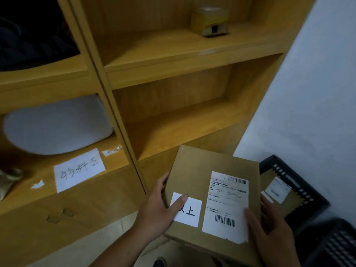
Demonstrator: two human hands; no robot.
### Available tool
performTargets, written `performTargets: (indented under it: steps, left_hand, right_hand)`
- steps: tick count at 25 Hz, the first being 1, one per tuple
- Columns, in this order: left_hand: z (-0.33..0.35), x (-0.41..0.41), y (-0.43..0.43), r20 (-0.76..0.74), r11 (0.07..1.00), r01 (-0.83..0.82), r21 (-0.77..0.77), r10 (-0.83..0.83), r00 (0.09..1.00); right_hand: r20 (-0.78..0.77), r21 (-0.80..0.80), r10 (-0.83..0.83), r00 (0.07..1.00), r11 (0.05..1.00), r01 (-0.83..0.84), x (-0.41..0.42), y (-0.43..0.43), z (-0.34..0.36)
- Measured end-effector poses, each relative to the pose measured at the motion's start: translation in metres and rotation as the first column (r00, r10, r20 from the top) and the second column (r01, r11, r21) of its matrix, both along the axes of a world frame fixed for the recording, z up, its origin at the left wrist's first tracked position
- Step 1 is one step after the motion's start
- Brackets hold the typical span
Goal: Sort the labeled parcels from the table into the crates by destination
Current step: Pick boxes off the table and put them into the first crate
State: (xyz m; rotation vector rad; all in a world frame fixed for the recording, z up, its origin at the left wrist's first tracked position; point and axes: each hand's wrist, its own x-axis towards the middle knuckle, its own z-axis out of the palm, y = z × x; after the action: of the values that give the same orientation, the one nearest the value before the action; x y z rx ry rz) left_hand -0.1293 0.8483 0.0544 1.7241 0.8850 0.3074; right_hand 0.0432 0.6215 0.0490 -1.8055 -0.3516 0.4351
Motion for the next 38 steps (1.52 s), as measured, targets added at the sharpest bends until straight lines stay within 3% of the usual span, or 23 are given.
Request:
performTargets:
  steps: [5,11,25,32,38]
  left_hand:
    - [-0.005,0.063,0.052,0.002,0.980,0.178,-0.087,-0.178,0.984]
    - [-0.021,0.166,0.047,0.033,0.925,0.346,-0.154,-0.346,0.938]
    - [-0.044,0.398,0.010,-0.082,0.799,0.601,-0.017,-0.600,0.796]
    - [-0.131,0.536,-0.025,-0.080,0.707,0.698,-0.115,-0.707,0.703]
    - [-0.253,0.595,-0.052,-0.141,0.615,0.787,-0.055,-0.785,0.603]
  right_hand:
    - [-0.052,-0.015,-0.181,0.982,0.983,0.181,0.015,0.015,-0.004]
    - [-0.091,-0.013,-0.373,0.923,0.928,0.373,0.059,-0.006,-0.021]
    - [-0.116,-0.023,-0.567,0.816,0.822,0.568,0.208,-0.045,-0.037]
    - [-0.129,-0.099,-0.739,0.661,0.673,0.733,0.298,-0.056,-0.125]
    - [-0.091,-0.199,-0.787,0.610,0.615,0.763,0.360,-0.087,-0.243]
